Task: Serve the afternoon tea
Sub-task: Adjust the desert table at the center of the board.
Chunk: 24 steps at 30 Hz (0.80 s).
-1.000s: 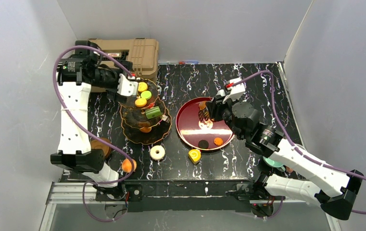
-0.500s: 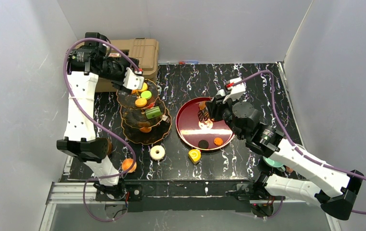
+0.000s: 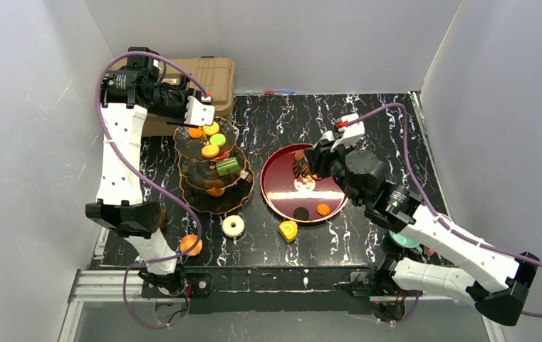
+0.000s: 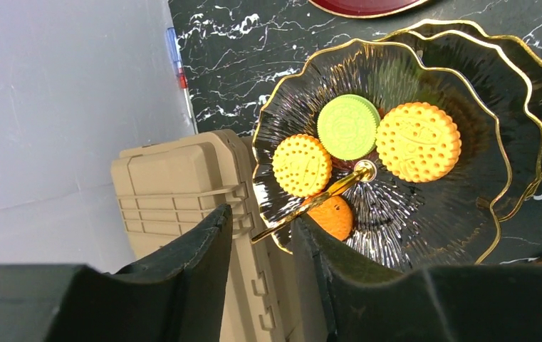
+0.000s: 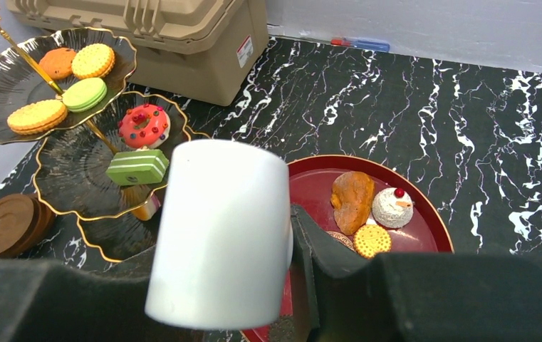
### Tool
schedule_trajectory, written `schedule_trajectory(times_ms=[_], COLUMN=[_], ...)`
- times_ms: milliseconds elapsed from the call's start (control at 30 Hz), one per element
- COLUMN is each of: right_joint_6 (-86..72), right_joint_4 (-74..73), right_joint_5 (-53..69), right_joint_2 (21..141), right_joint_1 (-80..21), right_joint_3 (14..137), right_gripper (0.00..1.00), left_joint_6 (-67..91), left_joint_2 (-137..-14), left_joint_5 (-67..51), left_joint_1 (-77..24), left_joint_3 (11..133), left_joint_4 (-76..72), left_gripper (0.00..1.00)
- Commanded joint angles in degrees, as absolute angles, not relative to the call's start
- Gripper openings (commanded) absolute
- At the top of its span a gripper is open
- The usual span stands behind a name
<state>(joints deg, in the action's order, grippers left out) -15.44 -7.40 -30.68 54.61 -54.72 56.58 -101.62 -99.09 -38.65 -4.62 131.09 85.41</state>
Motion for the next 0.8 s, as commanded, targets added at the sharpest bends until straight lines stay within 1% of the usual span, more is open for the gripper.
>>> schedule_trajectory(times_ms=[0,133,167,333,367,467,667,767], right_joint_6=[-15.47,-15.53,-15.54,-16.01,-16.06,-16.33,-16.69,-16.87], right_joint_4=[-3.78,-3.95,-4.03,-4.13,-4.13,-4.01,-3.87,-3.78], right_joint_5=[-30.85,-30.85,-30.85,-30.61,-30.51,-30.50,-30.17,-30.23], right_joint_2=[53.96,53.79,53.71,53.57,53.53,53.48,53.70,53.76], right_joint_1=[-54.38,-54.40,-54.40,-54.39,-54.40,-54.40,-54.38,-54.38], right_joint_3=[59.87,59.95,59.94,59.70,59.72,59.52,59.38,59.12], right_gripper=[0.38,0.38,0.38,0.38,0.38,0.38,0.38,0.38], left_joint_6=[-97.10,-96.79,-96.77,-95.32,-94.35,-92.78,-90.01,-87.98], left_joint_2=[-97.87,-96.83,-96.84,-98.50,-98.64,-97.77,-93.26,-93.10], left_joint_5=[-42.05,-40.49,-40.39,-40.08,-40.08,-40.41,-42.92,-43.90], left_joint_1=[-4.39,-4.04,-3.90,-3.78,-3.82,-3.56,-3.21,-3.08], left_joint_3=[131.85,128.75,128.48,131.24,131.97,132.20,127.56,128.68], left_joint_4=[94.26,94.26,94.50,95.91,95.32,93.06,85.64,84.59], left_gripper=[0.34,0.29,0.26,0.02,0.00,0.00,0.00,0.00])
